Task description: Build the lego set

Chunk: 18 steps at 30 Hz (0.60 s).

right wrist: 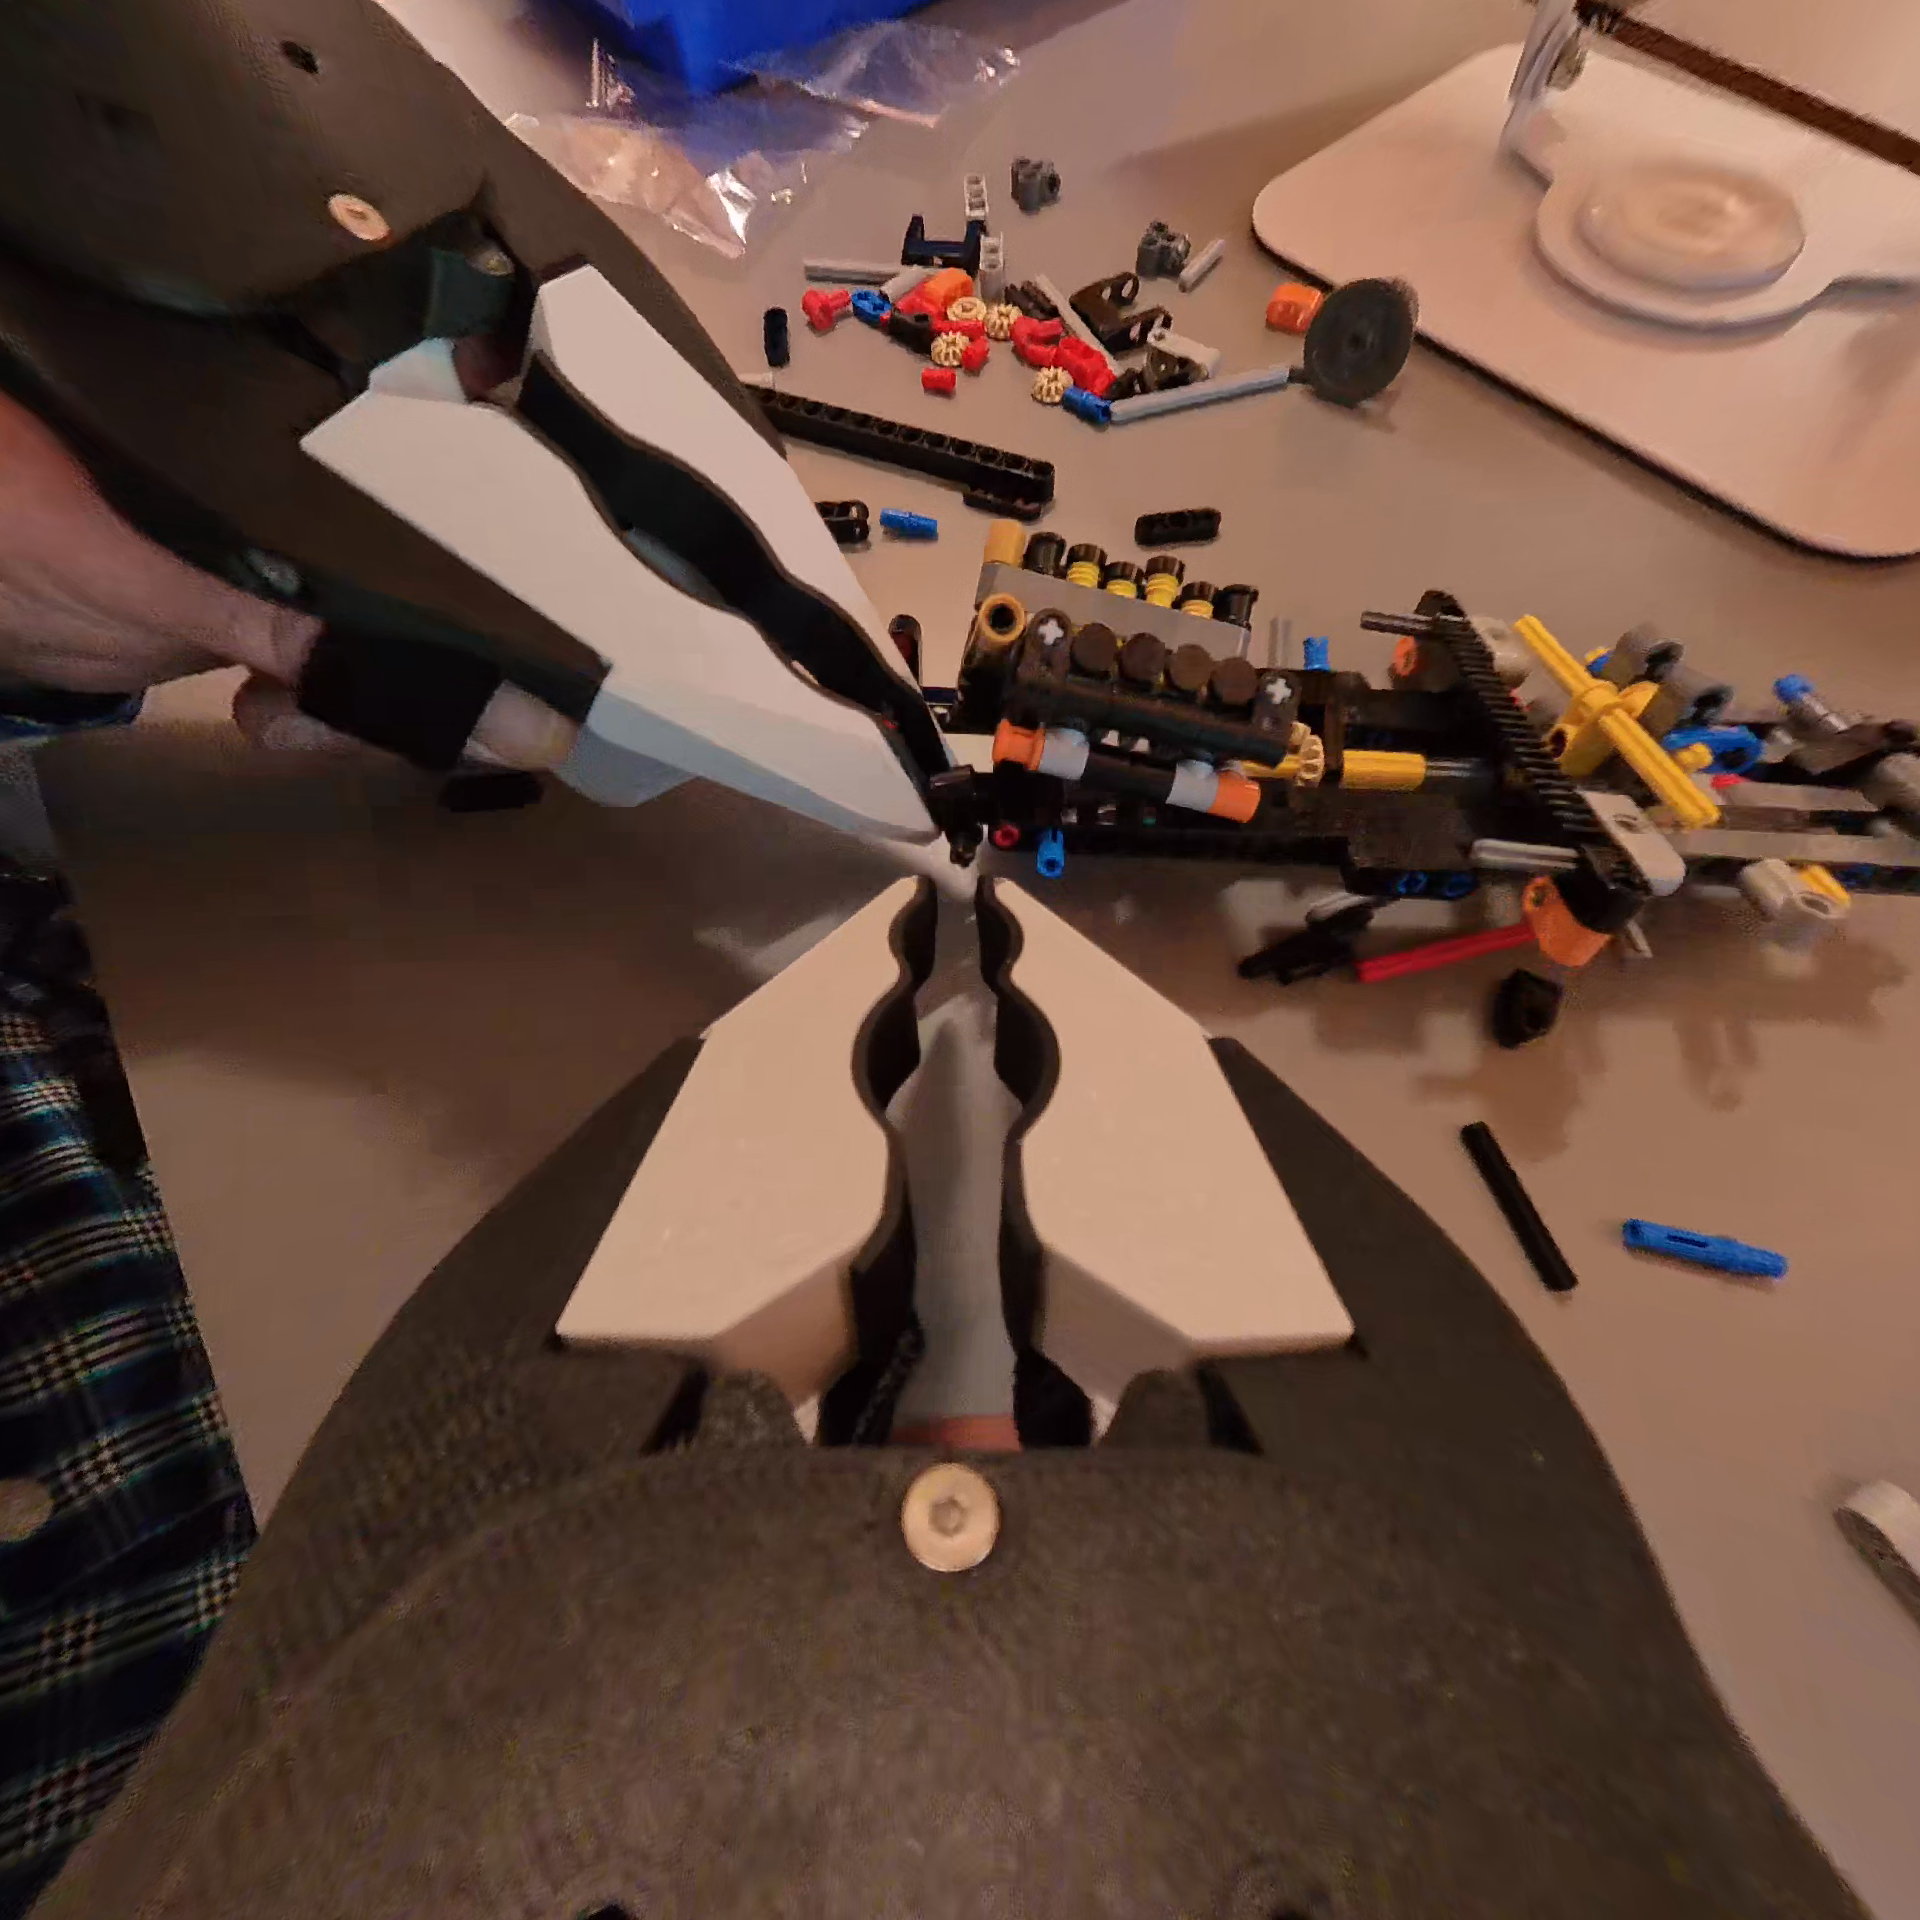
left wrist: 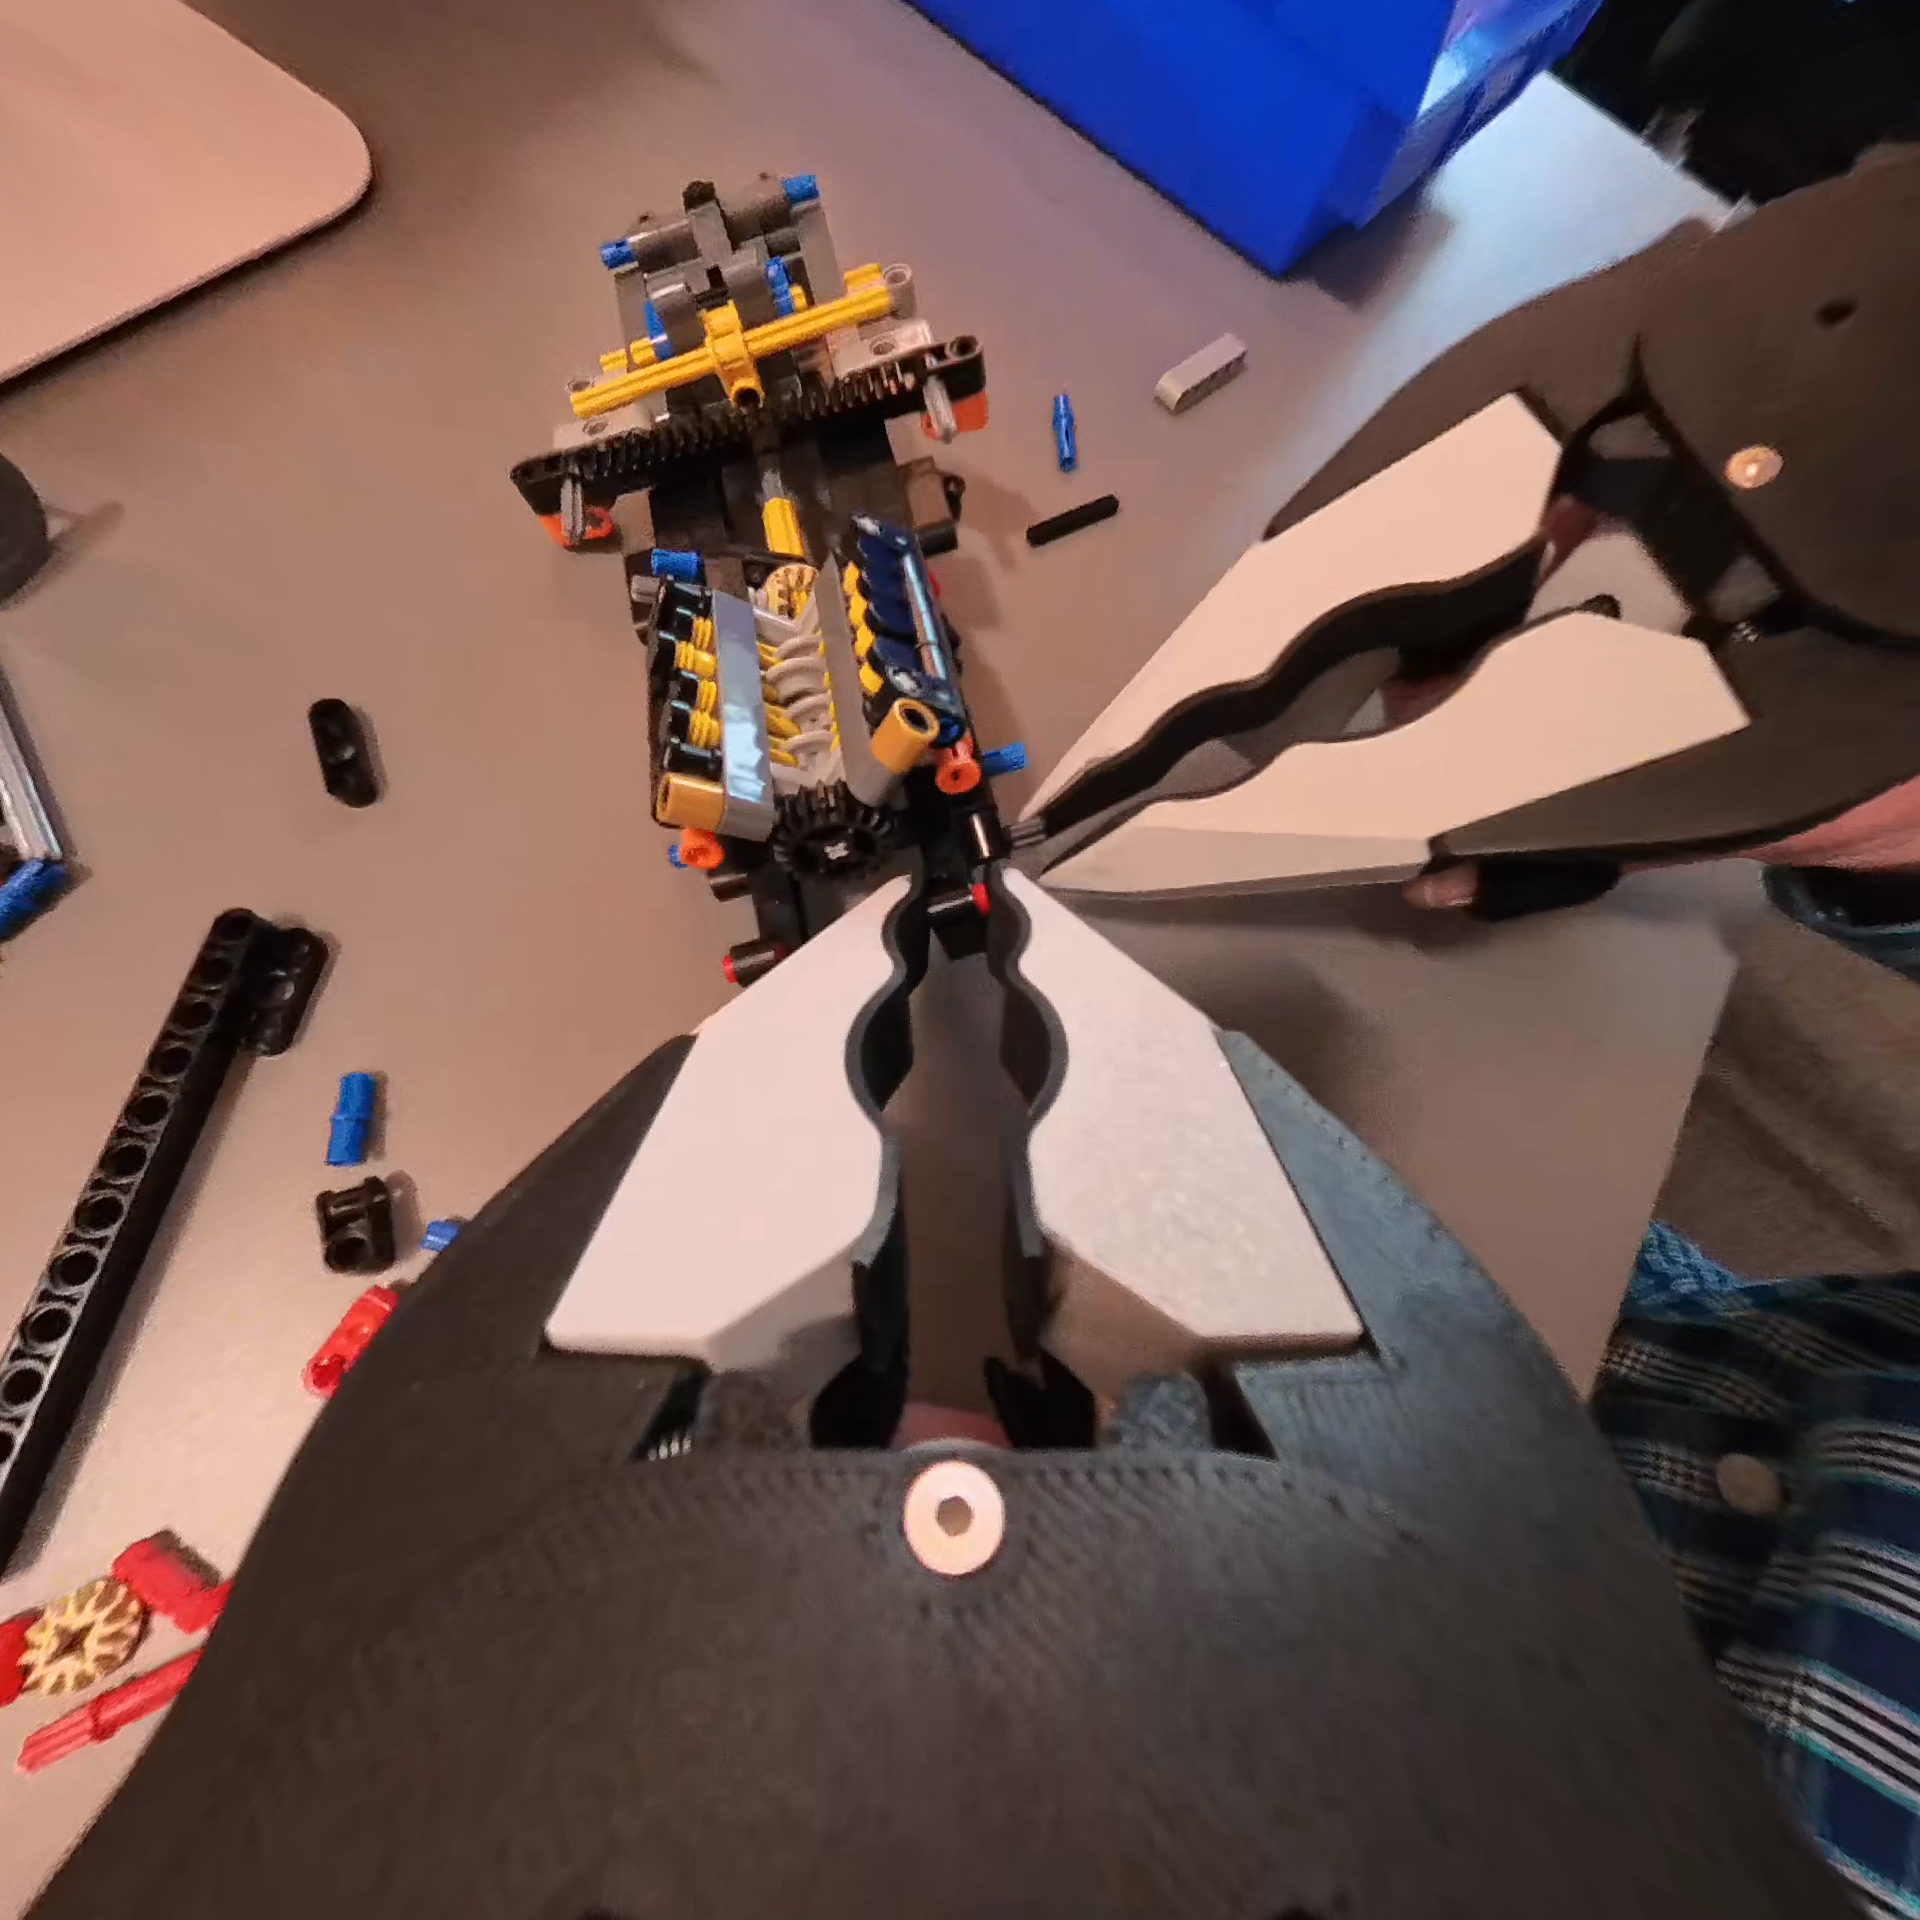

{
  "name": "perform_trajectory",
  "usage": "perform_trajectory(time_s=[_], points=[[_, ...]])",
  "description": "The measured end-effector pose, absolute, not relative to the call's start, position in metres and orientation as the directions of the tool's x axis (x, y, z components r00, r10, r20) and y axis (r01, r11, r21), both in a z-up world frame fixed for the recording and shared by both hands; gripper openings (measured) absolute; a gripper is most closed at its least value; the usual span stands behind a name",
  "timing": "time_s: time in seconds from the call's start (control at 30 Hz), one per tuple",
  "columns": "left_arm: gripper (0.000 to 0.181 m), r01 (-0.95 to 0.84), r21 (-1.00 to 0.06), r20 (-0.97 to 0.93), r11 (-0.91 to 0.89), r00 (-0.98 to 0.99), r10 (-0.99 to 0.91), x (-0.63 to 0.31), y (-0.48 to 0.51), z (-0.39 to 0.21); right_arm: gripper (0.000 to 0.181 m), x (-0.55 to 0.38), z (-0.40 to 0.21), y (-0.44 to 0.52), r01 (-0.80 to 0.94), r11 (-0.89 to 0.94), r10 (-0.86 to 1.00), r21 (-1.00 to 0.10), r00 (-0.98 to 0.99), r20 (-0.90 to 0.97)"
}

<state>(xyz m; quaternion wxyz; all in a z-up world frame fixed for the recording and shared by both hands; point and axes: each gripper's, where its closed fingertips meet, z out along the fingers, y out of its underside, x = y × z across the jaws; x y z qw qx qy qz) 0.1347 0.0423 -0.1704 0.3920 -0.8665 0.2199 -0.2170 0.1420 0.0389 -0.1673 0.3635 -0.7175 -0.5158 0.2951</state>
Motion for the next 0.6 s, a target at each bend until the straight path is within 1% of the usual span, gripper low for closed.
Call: perform_trajectory(time_s=[0.03, 0.07, 0.13, 0.2, 0.23, 0.3, 0.37, 0.4, 0.5, 0.53, 0.6], points=[[0.008, -0.208, -0.774, 0.208, -0.598, 0.808, -0.551, 0.133, 0.043, -0.169, 0.007, 0.143, -0.164, 0.040, 0.522, -0.193, 0.956, -0.831, 0.291, -0.039], [0.008, -0.205, -0.773, 0.216, -0.601, 0.805, -0.552, 0.133, 0.043, -0.168, 0.008, 0.145, -0.160, 0.041, 0.515, -0.176, 0.957, -0.839, 0.289, -0.024], [0.008, -0.177, -0.773, 0.252, -0.609, 0.796, -0.551, 0.134, 0.044, -0.165, 0.014, 0.150, -0.153, 0.047, 0.522, -0.113, 0.961, -0.845, 0.275, 0.041], [0.008, -0.168, -0.769, 0.271, -0.617, 0.788, -0.552, 0.134, 0.044, -0.164, 0.021, 0.152, -0.143, 0.049, 0.518, 0.017, 0.964, -0.855, 0.220, 0.152], [0.008, -0.167, -0.767, 0.277, -0.620, 0.785, -0.554, 0.133, 0.045, -0.163, 0.027, 0.152, -0.140, 0.050, 0.532, 0.091, 0.956, -0.842, 0.191, 0.223], [0.008, -0.176, -0.762, 0.281, -0.623, 0.777, -0.564, 0.132, 0.046, -0.160, 0.032, 0.152, -0.141, 0.053, 0.571, 0.230, 0.926, -0.788, 0.121, 0.358], [0.008, -0.175, -0.757, 0.294, -0.629, 0.769, -0.568, 0.132, 0.047, -0.156, 0.035, 0.147, -0.139, 0.051, 0.570, 0.354, 0.885, -0.741, 0.052, 0.462], [0.008, -0.179, -0.754, 0.297, -0.633, 0.766, -0.570, 0.132, 0.047, -0.156, 0.040, 0.145, -0.139, 0.051, 0.572, 0.392, 0.867, -0.720, 0.030, 0.497], [0.008, -0.192, -0.745, 0.295, -0.638, 0.764, -0.574, 0.131, 0.047, -0.156, 0.066, 0.142, -0.133, 0.058, 0.582, 0.468, 0.820, -0.665, -0.005, 0.573], [0.008, -0.198, -0.743, 0.293, -0.639, 0.762, -0.577, 0.132, 0.047, -0.156, 0.072, 0.141, -0.133, 0.061, 0.589, 0.498, 0.799, -0.636, -0.028, 0.601], [0.008, -0.207, -0.740, 0.288, -0.640, 0.762, -0.579, 0.132, 0.047, -0.155, 0.075, 0.137, -0.134, 0.062, 0.585, 0.554, 0.770, -0.592, -0.090, 0.632]])
